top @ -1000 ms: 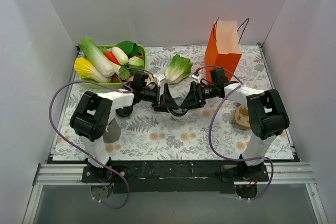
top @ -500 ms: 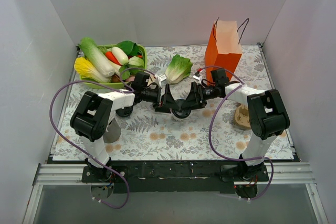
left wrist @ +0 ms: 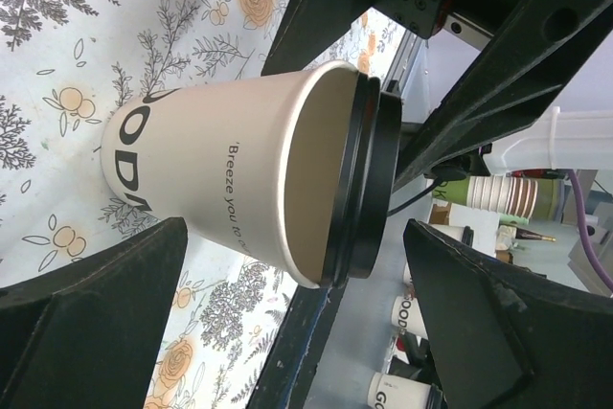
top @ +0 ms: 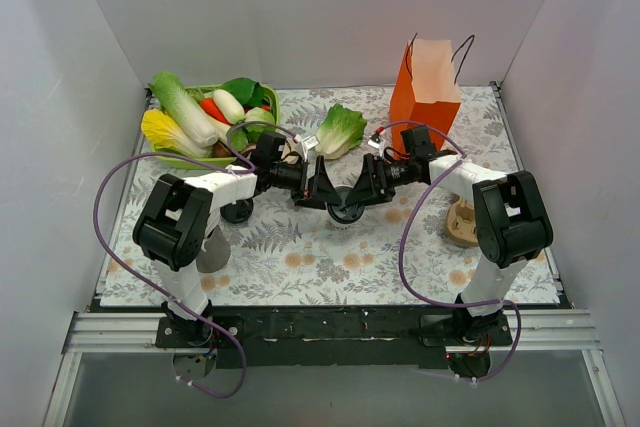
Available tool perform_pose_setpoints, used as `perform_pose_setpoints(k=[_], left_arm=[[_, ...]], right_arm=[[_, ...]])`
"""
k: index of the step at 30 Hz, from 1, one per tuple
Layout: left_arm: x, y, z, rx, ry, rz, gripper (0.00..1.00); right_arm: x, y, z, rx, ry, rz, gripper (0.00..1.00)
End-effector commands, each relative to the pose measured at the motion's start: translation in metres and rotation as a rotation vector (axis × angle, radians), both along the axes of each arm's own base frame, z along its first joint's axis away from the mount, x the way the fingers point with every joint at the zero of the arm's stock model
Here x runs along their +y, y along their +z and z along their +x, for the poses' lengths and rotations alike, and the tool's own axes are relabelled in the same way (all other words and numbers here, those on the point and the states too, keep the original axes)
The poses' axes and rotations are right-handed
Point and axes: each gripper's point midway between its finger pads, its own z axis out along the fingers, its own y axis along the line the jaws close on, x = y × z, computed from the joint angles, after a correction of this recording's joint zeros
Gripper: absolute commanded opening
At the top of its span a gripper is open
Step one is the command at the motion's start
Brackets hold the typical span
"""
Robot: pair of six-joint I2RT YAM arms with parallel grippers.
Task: Pack the takeout coffee
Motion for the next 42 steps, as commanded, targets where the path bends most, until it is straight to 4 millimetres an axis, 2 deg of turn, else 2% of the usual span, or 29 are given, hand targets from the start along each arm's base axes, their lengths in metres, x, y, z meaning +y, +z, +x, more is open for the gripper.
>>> perform_pose_setpoints(k=[1, 18, 34, 42], left_arm=[[0.0, 0.026, 0.004, -0.092, -0.004, -0.015, 0.98], [-0.003, 0.031, 0.001, -0.089, -0.023, -0.06, 0.98], [-0.006, 0.037, -0.004, -0.078, -0.05, -0.104, 0.98], [-0.007, 0.033, -0.011, -0.056, -0.052, -0.108, 0.98]], right_arm=[[-0.002, 0.014, 0.012, -0.074, -0.011, -0.018, 0.84], [0.0, 0.009, 0.036, -0.096, -0.027, -0.072, 0.84], [0.008, 0.006, 0.04, -0.131, -0.028, -0.099, 0.83], [0.014, 0.005, 0.04, -0.136, -0.018, -0.099, 0.83]])
